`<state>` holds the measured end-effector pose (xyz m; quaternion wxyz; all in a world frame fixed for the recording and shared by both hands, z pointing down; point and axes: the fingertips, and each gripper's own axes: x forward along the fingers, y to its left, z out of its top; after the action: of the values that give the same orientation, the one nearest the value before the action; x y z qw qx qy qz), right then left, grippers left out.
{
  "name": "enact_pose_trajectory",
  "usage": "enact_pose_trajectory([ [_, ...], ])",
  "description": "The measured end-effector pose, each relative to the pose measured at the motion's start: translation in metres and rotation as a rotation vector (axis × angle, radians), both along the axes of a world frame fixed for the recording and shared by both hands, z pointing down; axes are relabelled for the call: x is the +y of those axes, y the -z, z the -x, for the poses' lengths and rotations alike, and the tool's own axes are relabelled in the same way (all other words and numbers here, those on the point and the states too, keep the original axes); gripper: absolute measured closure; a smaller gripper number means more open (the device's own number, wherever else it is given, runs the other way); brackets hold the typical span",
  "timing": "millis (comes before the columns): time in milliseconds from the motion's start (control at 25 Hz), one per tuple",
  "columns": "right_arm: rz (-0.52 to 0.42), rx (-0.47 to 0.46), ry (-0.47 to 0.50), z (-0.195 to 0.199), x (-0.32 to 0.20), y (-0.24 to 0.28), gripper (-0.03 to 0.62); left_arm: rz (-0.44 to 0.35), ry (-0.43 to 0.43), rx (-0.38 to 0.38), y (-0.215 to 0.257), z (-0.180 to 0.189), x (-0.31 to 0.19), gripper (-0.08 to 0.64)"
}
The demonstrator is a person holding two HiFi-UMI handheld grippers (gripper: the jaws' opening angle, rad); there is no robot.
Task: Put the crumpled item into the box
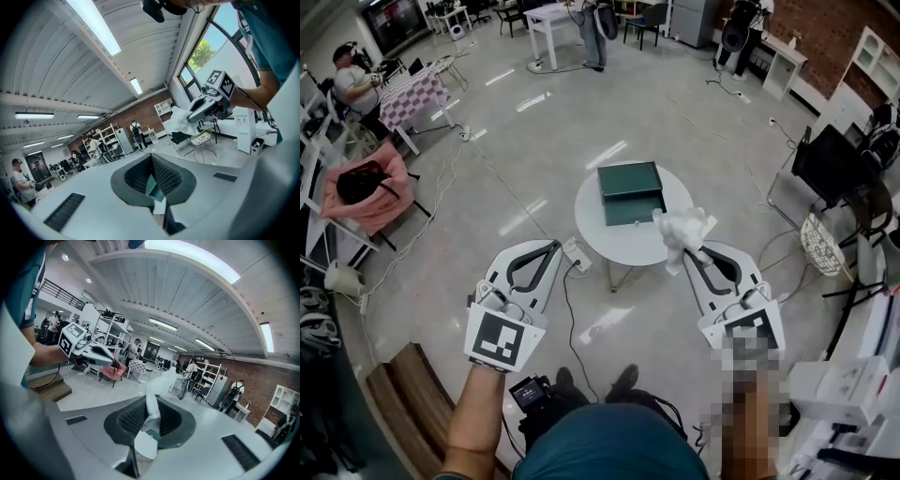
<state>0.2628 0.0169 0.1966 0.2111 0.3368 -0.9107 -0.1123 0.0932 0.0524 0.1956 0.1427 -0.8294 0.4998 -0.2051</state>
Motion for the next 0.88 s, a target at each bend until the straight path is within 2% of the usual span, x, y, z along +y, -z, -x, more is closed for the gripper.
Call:
enact_pose_trajectory([
  [200,0.014,0.01,-0.053,-0.021,-0.029,-0.009,0.525,-0.013,-0.056,0.0,-0.002,-0.019,-0.042,0.541],
  [440,0.023,0.048,-0.16,-0.007,-0.071,-0.001,0.525,-0.005,-0.169,0.025,0.001,-0.005,-0.103,0.541],
  [680,0.021,0.068,-0.265,0.054,-0.124,0.01,0.525,-0.023,-0.282,0.052,0.014,0.049,-0.18,0.541],
  [880,0.023,0.088,-0.321,0.101,-0.155,0.01,0.525,-0.032,-0.344,0.067,0.014,0.092,-0.222,0.541],
])
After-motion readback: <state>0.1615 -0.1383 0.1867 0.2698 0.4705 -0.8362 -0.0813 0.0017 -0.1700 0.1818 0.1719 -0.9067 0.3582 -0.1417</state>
